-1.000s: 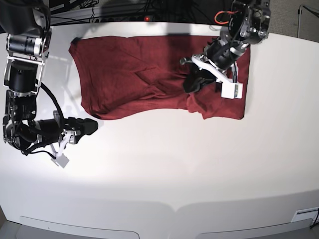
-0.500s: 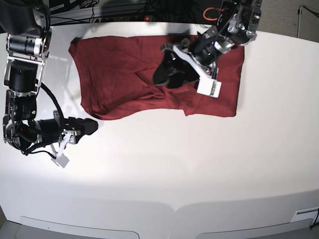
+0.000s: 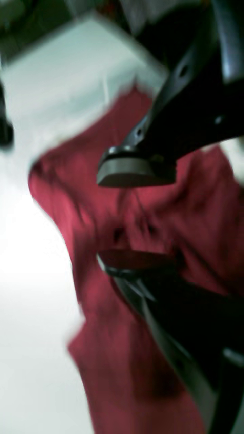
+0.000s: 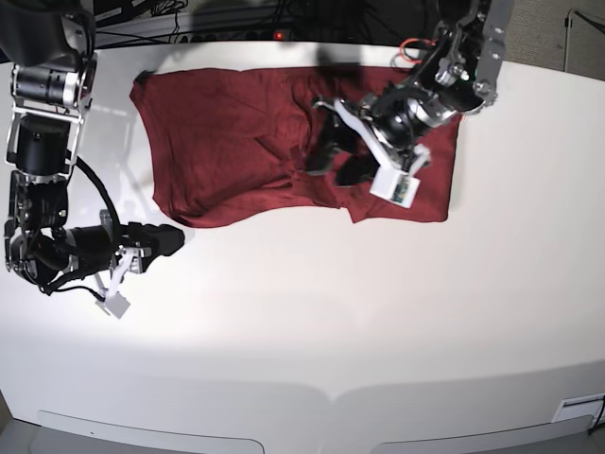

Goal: Fold the T-shirt properly
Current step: 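Fold the side edge with the left gripper toward the shirt's middle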

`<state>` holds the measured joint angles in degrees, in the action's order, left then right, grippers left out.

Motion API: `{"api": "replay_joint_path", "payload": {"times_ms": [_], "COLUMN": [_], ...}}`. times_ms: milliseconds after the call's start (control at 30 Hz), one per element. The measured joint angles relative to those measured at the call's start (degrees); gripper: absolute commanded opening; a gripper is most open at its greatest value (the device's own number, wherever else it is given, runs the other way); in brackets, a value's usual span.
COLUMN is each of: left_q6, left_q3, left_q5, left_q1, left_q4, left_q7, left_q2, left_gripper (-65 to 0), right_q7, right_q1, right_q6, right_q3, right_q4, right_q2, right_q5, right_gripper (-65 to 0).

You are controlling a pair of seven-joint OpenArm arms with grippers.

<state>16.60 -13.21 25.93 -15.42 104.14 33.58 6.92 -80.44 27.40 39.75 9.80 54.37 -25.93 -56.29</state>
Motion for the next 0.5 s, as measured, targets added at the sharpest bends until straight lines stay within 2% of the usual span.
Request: {"api": "replay_joint_path", "payload": {"times_ms": [167,333,500], "left_q6": [-4.9,-10.3,-10.3], "left_q3": [1.6,1.5,1.6], "left_q5": [-2.2,-5.6,-2.3], "left_q1": [-0.8,-1.5,-1.1], "left_q4": [0.0,-3.9,-9.0], "left_q7": [-0.2,-5.9,-6.5], "left_q2": [3.9,3.3,3.1], "left_gripper": [-36.0,-36.0,-36.0], "right_q7": [0.0,0.0,0.0], "right_q1": [0.0,0.0,0.0], "right_q6": [0.0,0.0,0.0], "right_q3": [0.0,0.0,0.0], "right_q4": [0.0,0.0,0.0], "right_q2": [-2.7,-2.8,-3.1], "right_q5": [0.0,0.0,-1.1], "right_gripper": [-37.4,-37.4,-37.4]}}
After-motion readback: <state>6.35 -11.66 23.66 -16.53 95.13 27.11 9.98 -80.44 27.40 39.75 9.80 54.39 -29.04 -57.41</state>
